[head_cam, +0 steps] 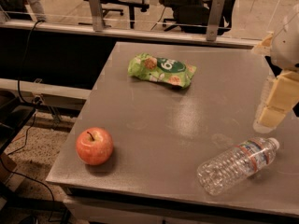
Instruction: Move green rice chip bag near water bottle
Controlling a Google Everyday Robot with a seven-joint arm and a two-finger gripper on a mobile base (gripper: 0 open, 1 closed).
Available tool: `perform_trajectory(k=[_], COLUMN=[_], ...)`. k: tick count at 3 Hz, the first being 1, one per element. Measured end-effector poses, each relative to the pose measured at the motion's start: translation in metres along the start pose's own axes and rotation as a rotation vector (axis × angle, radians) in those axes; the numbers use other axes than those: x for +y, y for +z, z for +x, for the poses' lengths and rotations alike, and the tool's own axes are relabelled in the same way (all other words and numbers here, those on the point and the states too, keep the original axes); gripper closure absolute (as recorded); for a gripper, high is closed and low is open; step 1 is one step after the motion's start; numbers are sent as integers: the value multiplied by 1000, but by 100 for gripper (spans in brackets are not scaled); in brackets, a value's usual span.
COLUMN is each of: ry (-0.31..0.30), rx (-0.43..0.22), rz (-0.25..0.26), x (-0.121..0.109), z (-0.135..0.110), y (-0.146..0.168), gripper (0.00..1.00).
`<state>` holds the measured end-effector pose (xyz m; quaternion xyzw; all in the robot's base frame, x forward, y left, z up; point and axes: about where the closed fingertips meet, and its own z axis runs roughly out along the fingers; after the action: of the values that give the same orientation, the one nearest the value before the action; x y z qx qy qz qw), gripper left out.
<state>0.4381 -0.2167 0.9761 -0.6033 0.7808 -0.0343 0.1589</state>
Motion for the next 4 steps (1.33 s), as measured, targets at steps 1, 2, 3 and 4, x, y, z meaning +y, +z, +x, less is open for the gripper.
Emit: perform_trajectory(k=[1, 2, 3, 4], ry=[0, -8, -30, -63], rx=[0, -25, -68, -110], rz=[0, -4, -3, 8], x=[0, -5, -19, -40], z=[0, -4, -16, -35], y=[0, 0, 7, 22], gripper=[0, 0, 0, 0])
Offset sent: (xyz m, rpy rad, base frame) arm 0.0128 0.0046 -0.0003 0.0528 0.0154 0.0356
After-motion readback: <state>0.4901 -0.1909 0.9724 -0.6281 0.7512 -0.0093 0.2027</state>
